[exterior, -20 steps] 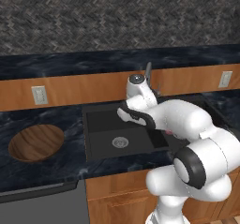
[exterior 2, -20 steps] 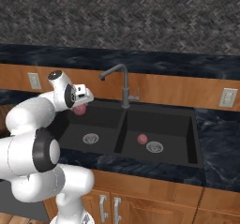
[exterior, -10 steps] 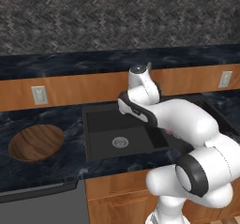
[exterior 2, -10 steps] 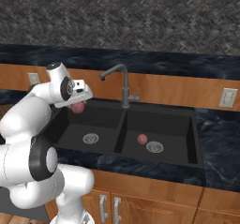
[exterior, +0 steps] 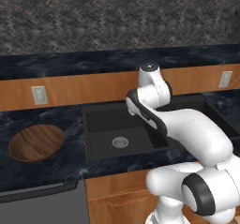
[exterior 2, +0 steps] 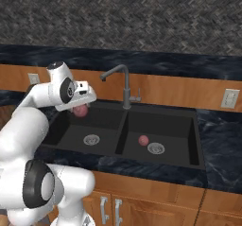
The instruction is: Remove the onion and onion from the sink. Then move the bowl and cup from the counter to the sink for washing.
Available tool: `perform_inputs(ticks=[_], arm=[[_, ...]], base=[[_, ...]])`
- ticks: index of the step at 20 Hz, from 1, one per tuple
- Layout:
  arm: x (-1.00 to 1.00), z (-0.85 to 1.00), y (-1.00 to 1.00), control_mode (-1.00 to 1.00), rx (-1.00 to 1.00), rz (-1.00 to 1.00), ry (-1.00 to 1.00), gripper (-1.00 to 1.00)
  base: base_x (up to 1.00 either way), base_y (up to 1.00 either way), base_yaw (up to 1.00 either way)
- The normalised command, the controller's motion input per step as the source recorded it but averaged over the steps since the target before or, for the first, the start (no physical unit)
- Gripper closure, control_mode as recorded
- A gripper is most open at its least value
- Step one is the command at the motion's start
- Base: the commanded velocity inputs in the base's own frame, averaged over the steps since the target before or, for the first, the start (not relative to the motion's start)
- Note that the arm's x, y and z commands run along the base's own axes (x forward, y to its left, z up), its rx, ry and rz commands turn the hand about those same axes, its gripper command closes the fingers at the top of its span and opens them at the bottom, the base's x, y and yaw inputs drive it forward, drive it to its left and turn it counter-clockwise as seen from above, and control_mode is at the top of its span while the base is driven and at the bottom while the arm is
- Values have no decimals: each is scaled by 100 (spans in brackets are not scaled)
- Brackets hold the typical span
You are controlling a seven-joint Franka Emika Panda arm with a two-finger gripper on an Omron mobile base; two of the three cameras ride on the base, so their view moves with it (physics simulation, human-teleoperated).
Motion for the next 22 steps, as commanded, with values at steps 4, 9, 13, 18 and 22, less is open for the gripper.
perform_inputs(ticks=[4, 9, 13, 18, 22], arm=[[-36, 7, -42, -100, 0, -4, -1, 100], [-24, 17, -42, -100, 0, -4, -1, 100], [-18, 15, -48, -100, 0, -8, 0, 100], [-12, 13, -48, -100, 0, -6, 0, 100], [-7, 9, -49, -100, 0, -4, 0, 100]], base=[[0, 0, 0], [0, 0, 0], [0, 0, 0], [0, 0, 0], [0, 0, 0]])
